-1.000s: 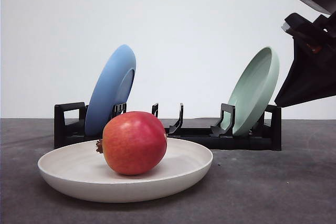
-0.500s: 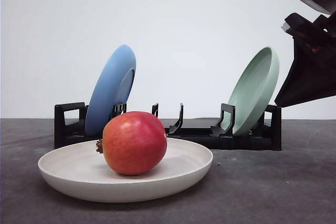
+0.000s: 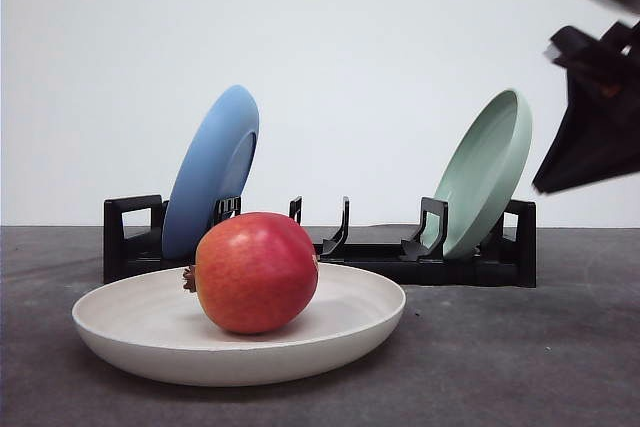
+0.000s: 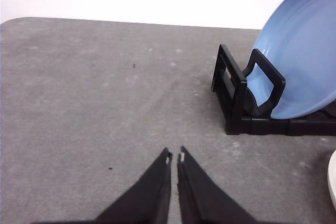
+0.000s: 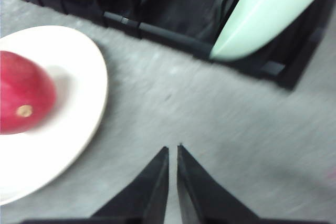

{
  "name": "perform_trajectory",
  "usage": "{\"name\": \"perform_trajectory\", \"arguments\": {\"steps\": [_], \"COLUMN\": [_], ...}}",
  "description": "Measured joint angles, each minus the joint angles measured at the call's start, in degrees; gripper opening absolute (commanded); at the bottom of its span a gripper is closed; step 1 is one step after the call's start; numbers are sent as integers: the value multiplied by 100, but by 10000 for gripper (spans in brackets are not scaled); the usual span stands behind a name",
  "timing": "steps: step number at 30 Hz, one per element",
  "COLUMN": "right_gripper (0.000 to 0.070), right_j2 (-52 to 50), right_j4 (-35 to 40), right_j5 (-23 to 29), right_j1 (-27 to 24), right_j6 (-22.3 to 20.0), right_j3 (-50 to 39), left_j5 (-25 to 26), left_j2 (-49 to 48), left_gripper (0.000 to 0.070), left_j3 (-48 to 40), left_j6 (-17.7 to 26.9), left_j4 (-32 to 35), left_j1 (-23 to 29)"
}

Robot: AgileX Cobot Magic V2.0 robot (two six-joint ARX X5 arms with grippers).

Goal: Place pomegranate in white plate

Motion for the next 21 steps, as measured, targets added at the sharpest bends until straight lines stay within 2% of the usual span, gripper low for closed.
{"name": "perform_trajectory", "arguments": {"steps": [3, 6, 16, 21], "right_gripper": [22, 22, 22, 22], "right_j2": [-500, -1114, -3510, -4512], "right_j4": [33, 33, 19, 41], "right_j5": [225, 446, 966, 988], "right_j1": [-154, -417, -1503, -1786], "right_j6": [-306, -431, -500, -512], "right_j3": [-245, -628, -1839, -2296], "left_j5": [0, 0, 0, 0], "left_j2": [0, 0, 0, 0], "left_gripper": [0, 0, 0, 0], "left_j3": [0, 0, 0, 0], "left_j6": [0, 0, 0, 0], "left_j4": [0, 0, 0, 1], "left_j1": [0, 0, 0, 0]}}
